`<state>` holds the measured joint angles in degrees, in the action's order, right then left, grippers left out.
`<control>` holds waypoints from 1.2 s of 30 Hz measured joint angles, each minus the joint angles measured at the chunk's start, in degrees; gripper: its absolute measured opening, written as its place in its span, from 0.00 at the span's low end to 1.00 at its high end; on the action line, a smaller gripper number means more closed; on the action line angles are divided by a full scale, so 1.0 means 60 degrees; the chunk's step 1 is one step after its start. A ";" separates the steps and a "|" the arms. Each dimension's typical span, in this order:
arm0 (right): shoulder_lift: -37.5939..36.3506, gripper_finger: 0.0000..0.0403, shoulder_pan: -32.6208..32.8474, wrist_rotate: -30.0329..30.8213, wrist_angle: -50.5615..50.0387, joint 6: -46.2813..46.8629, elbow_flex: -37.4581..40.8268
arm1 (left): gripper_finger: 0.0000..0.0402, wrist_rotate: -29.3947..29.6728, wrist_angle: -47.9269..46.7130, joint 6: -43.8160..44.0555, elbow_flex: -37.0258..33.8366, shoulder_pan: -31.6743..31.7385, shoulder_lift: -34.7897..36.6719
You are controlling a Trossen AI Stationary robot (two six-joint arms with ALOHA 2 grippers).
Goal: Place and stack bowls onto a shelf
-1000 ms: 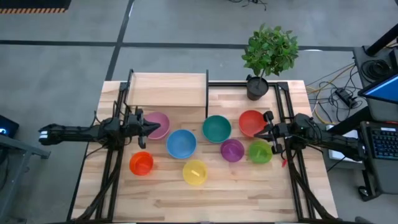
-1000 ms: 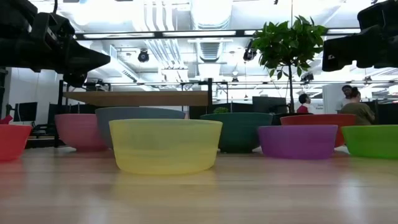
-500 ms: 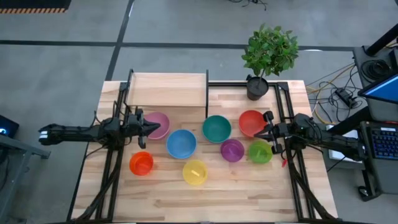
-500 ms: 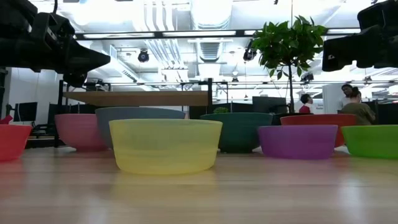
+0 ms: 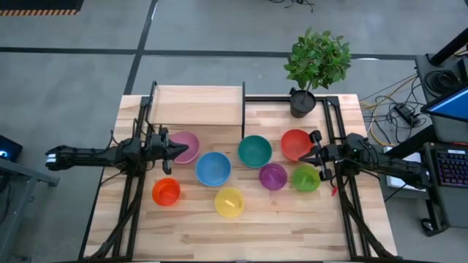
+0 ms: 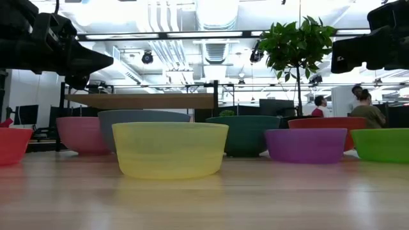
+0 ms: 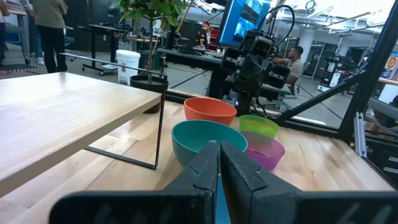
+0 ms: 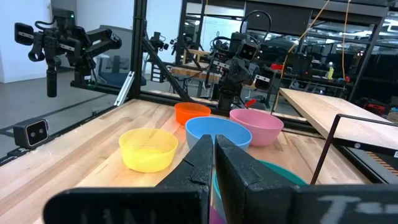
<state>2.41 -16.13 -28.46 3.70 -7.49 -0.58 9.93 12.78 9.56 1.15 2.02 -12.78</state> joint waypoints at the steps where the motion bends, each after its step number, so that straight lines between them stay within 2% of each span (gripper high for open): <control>1: 0.0000 0.02 0.0000 -0.0002 0.0000 0.0000 0.0001 | 0.00 -0.0003 0.0000 -0.0003 0.0000 -0.0004 0.0000; 21: -0.0002 0.02 0.0001 -0.0002 0.0000 -0.0004 -0.0001 | 0.00 0.0000 0.0072 0.0056 -0.0004 -0.0004 -0.0001; 24: 0.0000 0.02 -0.0001 -0.0002 0.0005 0.0130 0.0001 | 0.00 -0.0003 0.0863 0.1900 -0.0004 0.0000 -0.0018; 26: 0.0002 0.02 0.0000 -0.0005 0.0068 0.1298 0.0003 | 0.00 0.0011 0.1421 0.3173 -0.0004 0.0001 0.0000; 30: -0.0002 0.02 -0.0002 0.0071 0.1314 0.4308 0.0007 | 0.00 0.0007 0.2558 0.3567 -0.0004 0.0001 0.0000; 33: -0.0002 0.02 -0.0001 0.0323 0.2219 0.5068 0.0007 | 0.00 0.0005 0.3119 0.3573 -0.0004 0.0000 -0.0018; 36: 0.0092 0.02 -0.0002 0.1083 0.2818 0.5311 -0.0006 | 0.00 0.0004 0.3561 0.3563 -0.0004 0.0000 -0.0022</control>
<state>2.96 -16.14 -21.96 20.61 24.38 -0.61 9.96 34.14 30.94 1.13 2.02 -12.90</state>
